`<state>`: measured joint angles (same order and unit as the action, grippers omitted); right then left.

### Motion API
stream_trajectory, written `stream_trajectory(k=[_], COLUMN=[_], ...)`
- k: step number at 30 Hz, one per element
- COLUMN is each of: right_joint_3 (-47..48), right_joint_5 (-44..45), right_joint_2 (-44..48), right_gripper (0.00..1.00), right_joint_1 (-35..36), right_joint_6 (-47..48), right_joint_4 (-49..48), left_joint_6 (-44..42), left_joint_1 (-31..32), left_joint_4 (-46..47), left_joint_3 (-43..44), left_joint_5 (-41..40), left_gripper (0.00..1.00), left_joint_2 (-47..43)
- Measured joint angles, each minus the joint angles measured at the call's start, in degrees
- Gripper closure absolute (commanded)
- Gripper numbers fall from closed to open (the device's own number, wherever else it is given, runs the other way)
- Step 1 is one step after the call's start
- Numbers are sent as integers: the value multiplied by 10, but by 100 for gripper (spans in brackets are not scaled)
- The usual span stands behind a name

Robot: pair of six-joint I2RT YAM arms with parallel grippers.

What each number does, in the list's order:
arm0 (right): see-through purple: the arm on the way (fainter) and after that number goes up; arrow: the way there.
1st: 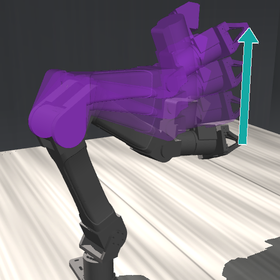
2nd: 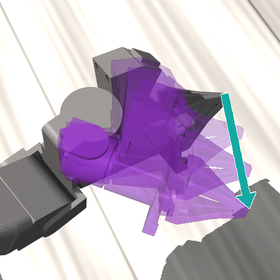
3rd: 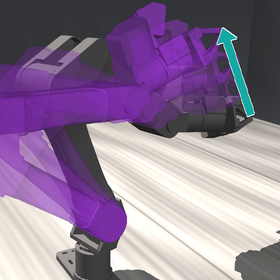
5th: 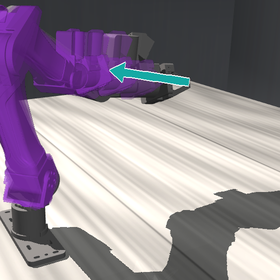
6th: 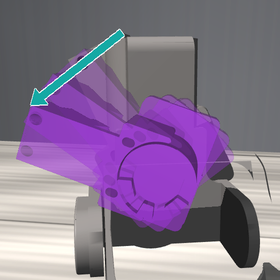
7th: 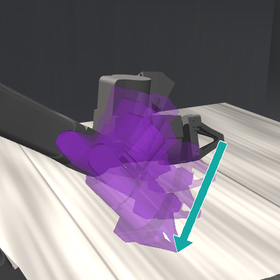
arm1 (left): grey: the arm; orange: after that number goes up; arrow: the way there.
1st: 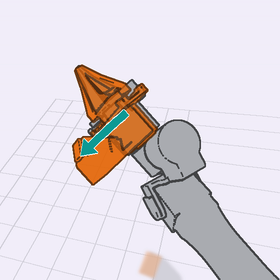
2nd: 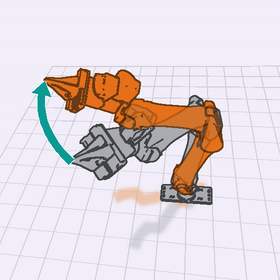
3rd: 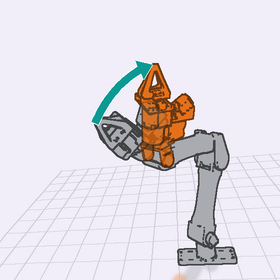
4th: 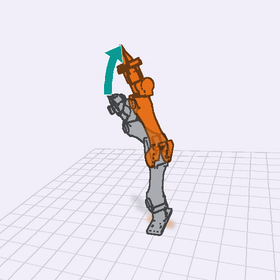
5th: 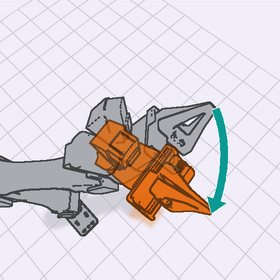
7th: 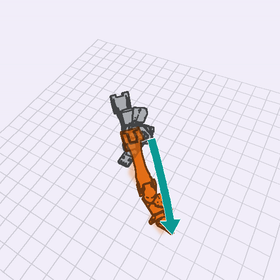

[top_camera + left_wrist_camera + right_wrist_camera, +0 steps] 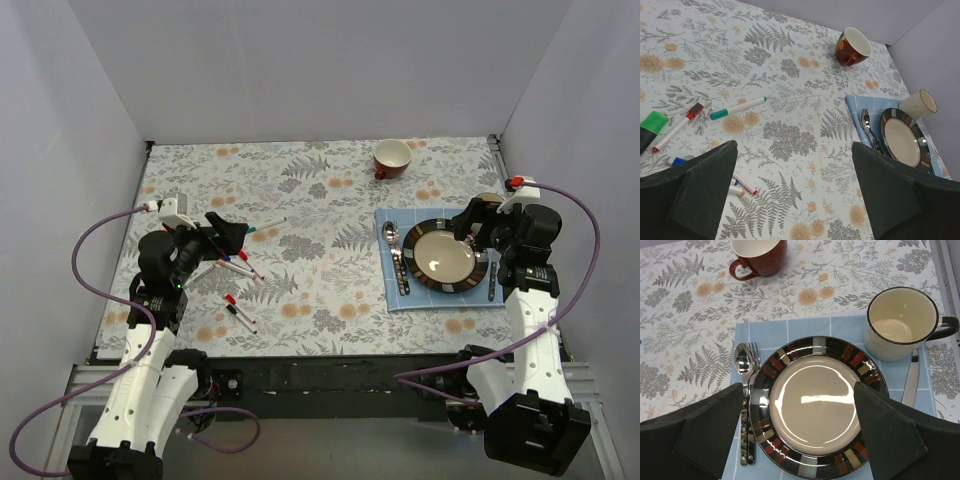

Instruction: Open the pen caps

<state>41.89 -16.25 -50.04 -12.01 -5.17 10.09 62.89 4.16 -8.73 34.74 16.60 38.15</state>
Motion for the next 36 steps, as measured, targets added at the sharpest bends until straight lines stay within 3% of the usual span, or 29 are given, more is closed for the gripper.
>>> stream_trajectory(k=[8,15,22,25,31,35,36], right_joint_3=[0,-24,-39,-39,-39,-39,-39], right_joint_5=[-33,-220,-307,-311,-311,-311,-313], right_joint_2=[3,10,10,10,16,21,21], right_gripper=[2,2,2,2,2,2,2], right_joint_1=[0,0,13,21,27,28,28], right_joint_6=[16,143,213,223,235,236,236], right_joint_4=[0,-12,-11,-11,-10,-9,-9], left_joint_6=[2,18,186,274,392,421,424], left_joint_1=[-1,-1,-1,2,28,46,51], left_joint_4=[0,8,-26,-64,-164,-210,-225], left_joint_3=[0,-5,31,64,196,255,264], left_joint_5=[0,-1,-23,-60,-159,-199,-212], left_gripper=[2,2,6,25,48,47,51], left_joint_2=[0,14,157,208,331,423,442])
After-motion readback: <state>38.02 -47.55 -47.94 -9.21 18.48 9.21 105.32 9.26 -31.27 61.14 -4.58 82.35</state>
